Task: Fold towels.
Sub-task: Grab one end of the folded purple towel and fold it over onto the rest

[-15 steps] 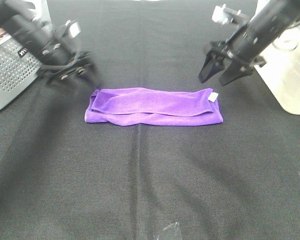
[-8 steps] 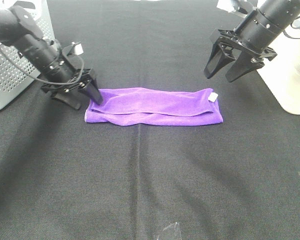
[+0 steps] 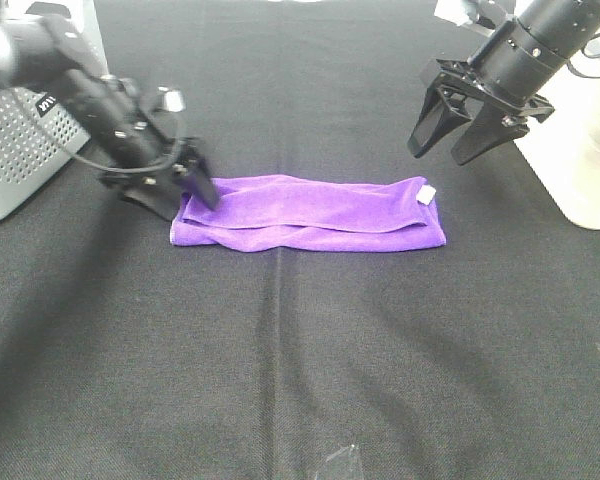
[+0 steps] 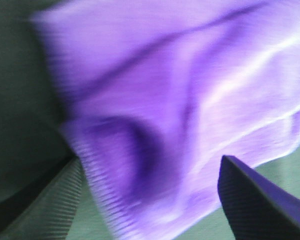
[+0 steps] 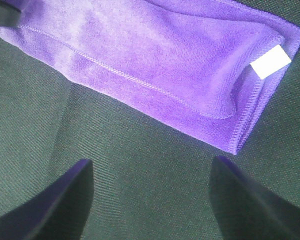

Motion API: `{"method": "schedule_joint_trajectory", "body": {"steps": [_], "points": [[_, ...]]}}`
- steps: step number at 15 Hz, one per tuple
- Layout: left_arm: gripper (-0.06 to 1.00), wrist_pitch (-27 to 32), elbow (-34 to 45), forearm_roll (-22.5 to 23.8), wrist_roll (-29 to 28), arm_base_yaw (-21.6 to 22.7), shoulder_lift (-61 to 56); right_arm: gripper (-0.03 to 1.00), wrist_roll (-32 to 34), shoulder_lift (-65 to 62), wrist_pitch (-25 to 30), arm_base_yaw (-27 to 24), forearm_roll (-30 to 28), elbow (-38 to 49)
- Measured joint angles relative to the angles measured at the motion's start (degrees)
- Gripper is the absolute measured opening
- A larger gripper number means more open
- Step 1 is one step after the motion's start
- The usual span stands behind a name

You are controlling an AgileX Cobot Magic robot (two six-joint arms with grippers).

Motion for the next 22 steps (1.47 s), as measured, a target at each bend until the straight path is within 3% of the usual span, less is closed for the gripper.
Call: {"method": "schedule_joint_trajectory", "body": {"steps": [2,4,7,9,11,15,20,22], "points": [[0.69,-0.2,-0.2,-0.7,-0.3,-2.3,0.5,0.64,0.6,0.0,0.6,0.0,0.0,0.0],[0.61,-0.9,-0.2,-1.0,-1.3,-4.0,0.7,0.64,0.8,0.0,1.4,0.0,0.0,0.0],[0.2,-1.0,-0.2,-1.0,-1.8,-4.1,1.6,0.64,0.9,0.0,2.7,0.0,0.0,0.0],[0.06,-1.0,-0.2,-0.3,-1.8,-4.1,1.7,0.64,1.0,0.0,3.3,0.0,0.0,0.0],[0.06,-0.5,-0.2,1.1,-1.8,-4.4,1.5,0.64,1.0,0.0,4.2,0.0,0.0,0.0],[0.06,2.5,0.6,10.8,-1.9,-3.4,-2.1,0.64,1.4,0.0,6.8,0.0,0.0,0.0],[0.06,2.6,0.7,15.0,-1.9,1.2,-7.5,0.64,2.6,0.0,6.9,0.0,0.0,0.0],[0.06,2.6,0.7,15.2,-0.3,0.5,-9.1,0.64,2.9,-0.7,6.9,0.0,0.0,0.0]]}}
